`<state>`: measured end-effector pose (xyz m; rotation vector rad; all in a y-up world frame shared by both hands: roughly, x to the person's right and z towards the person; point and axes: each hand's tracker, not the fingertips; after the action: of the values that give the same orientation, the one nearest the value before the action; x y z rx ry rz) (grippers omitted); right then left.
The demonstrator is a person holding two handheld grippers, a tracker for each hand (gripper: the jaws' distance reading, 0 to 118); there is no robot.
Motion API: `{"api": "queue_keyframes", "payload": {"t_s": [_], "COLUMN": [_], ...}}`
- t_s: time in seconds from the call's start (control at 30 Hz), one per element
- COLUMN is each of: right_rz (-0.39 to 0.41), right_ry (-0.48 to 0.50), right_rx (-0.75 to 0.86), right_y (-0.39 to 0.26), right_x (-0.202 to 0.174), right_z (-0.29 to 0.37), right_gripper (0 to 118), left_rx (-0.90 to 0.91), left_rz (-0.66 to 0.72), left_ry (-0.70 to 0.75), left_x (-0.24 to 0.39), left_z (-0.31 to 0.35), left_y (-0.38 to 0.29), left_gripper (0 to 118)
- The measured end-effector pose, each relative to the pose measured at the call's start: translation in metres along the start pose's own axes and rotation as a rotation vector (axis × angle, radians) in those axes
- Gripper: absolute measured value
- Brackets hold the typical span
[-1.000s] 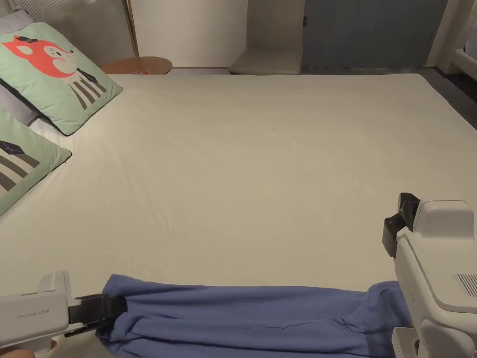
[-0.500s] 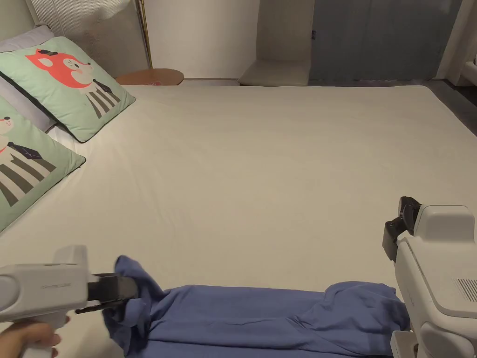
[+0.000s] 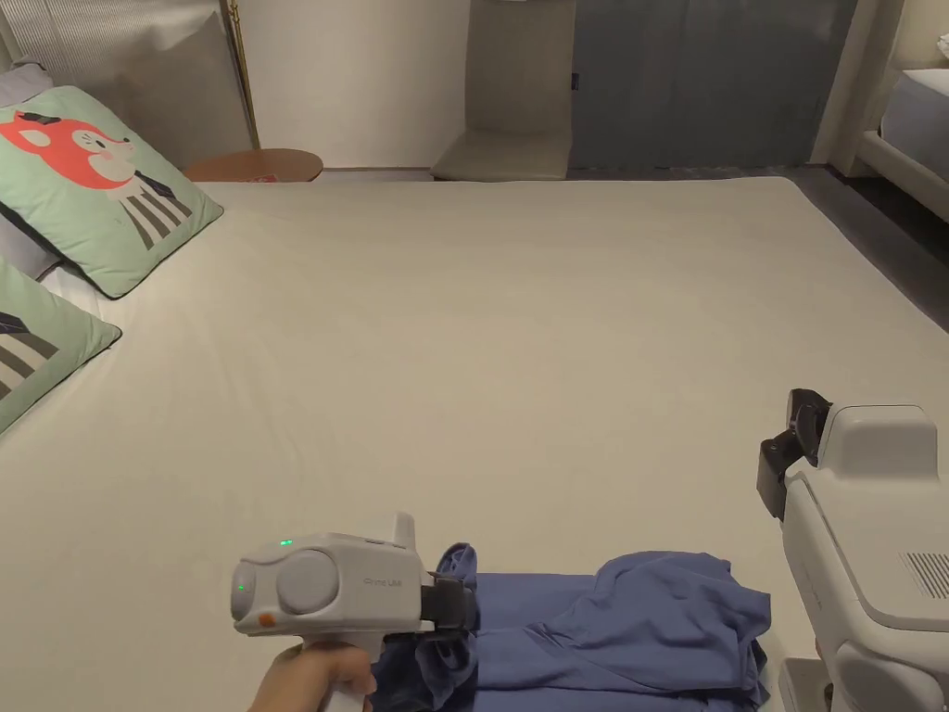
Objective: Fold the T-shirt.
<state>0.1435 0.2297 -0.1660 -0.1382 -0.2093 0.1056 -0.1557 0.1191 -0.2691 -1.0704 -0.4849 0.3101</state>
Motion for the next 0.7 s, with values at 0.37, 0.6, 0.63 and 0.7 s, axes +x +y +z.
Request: {"api": "queue_keyframes", "payload": {"t_s": [0.37,0.6,0.63,0.7], "right_rz": [-0.017,-0.017,-0.018,-0.021], "right_ry": [-0.02,-0.008,-0.005,-0.007], "right_rx": [-0.012,-0.014,-0.016,-0.016], "right_y": [-0.006,-0.008,-0.008,-0.007], "right_x": [0.011,0.007,0.007,0.008], "right_z": [-0.004,-0.006,-0.006,-0.002], "right_gripper": [1,1,1,1], "left_rx": [0.18,0.561,0.577,0.591], "left_rz": [-0.003,-0.099,-0.118,-0.167], "left_ry": [-0.037,0.231,0.277,0.375], "left_x": [0.001,-0.018,-0.021,-0.022], "left_z": [0.027,0.074,0.076,0.074], "left_y": [-0.005,-0.02,-0.023,-0.031], "left_gripper": [109,95,67,12]}}
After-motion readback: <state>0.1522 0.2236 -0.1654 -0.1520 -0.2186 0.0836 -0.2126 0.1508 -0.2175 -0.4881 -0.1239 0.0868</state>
